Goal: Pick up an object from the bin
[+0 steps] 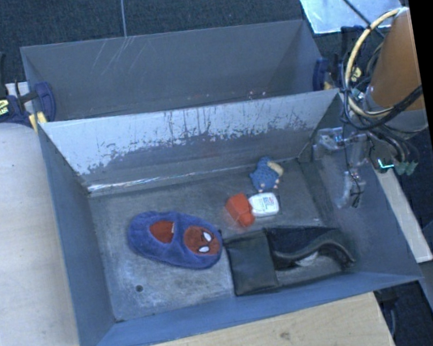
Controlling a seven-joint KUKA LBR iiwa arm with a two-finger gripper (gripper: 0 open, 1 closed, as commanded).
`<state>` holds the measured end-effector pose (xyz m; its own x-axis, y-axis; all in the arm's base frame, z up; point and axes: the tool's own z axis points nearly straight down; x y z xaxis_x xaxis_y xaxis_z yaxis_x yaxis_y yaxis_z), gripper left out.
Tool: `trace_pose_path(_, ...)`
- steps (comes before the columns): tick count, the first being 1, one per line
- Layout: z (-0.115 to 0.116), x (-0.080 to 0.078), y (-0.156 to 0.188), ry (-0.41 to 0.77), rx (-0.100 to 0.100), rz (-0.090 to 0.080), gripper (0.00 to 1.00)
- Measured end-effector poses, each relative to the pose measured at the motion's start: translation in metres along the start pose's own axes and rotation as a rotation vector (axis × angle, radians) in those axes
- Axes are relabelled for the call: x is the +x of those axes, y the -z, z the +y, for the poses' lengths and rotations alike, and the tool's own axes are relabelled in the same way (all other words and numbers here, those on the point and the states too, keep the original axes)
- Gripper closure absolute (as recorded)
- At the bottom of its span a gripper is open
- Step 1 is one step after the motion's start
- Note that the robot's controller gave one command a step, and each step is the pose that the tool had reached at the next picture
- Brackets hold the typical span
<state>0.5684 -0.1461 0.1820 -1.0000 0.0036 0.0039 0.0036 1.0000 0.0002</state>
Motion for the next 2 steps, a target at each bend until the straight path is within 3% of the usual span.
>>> trace_pose_path(1, 0.027, 0.032, -0.093, 0.228, 0.007, -0.015, 0.0)
trace_pose_path(2, 0.056, 0.059, -0.104, 0.545, 0.015, -0.018, 0.0)
